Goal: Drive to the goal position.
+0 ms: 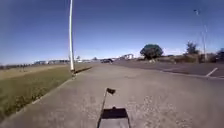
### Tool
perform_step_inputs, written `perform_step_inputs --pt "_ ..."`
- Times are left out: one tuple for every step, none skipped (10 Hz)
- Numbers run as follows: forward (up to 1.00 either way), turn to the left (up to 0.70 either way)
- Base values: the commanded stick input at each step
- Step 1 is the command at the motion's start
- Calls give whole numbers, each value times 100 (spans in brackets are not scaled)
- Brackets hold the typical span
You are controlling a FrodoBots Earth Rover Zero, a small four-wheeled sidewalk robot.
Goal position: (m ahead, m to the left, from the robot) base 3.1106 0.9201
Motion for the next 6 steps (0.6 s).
perform_step_inputs --pt "0 0" --pt "0 0" --pt "0 0" --pt "0 0" --pt "0 0" --pt "0 0"
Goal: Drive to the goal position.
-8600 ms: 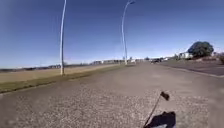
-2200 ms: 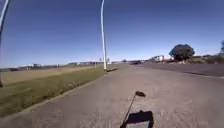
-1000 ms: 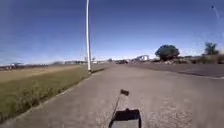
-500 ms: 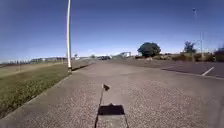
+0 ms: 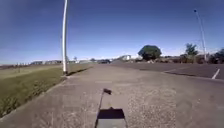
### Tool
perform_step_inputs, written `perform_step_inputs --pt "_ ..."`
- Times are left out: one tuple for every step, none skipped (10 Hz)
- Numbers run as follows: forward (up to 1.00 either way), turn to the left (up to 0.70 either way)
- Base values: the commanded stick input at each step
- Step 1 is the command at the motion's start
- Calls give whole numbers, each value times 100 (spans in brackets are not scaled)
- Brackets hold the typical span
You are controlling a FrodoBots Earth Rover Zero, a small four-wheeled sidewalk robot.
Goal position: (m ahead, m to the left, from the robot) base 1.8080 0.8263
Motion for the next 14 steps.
perform_step_inputs --pt "0 0" --pt "100 0" --pt "100 0" --pt "100 0" --pt "100 0" --pt "100 0" --pt "100 0" --pt "100 0" --pt "100 0" --pt "100 0" --pt "100 0" --pt "100 0" --pt "100 0" --pt "100 0"
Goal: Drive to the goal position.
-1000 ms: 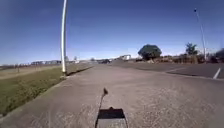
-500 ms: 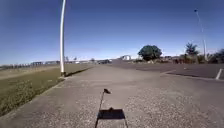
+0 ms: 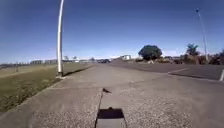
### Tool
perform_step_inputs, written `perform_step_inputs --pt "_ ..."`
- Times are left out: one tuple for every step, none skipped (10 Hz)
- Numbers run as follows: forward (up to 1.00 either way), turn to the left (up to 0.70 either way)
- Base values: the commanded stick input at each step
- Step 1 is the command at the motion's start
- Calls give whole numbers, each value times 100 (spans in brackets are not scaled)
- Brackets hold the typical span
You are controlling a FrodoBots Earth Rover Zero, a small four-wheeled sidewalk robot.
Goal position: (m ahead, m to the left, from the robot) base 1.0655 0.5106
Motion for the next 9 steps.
perform_step_inputs --pt "100 0" --pt "100 0" --pt "100 0" --pt "100 0" --pt "100 0" --pt "100 0" --pt "100 0" --pt "100 0" --pt "100 13"
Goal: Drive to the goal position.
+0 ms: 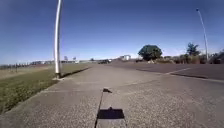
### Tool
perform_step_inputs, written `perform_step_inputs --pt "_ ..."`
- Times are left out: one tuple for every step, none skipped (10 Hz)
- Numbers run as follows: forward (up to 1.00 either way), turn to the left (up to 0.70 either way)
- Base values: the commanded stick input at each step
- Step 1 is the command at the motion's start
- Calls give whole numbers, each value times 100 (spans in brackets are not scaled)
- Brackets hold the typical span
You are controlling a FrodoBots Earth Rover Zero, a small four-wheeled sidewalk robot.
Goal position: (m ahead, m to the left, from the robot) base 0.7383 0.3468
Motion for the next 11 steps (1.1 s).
perform_step_inputs --pt "100 30" --pt "100 30" --pt "100 22" --pt "100 15" --pt "100 8" --pt "100 3" --pt "100 1" --pt "100 0" --pt "100 0" --pt "100 0" --pt "100 0"
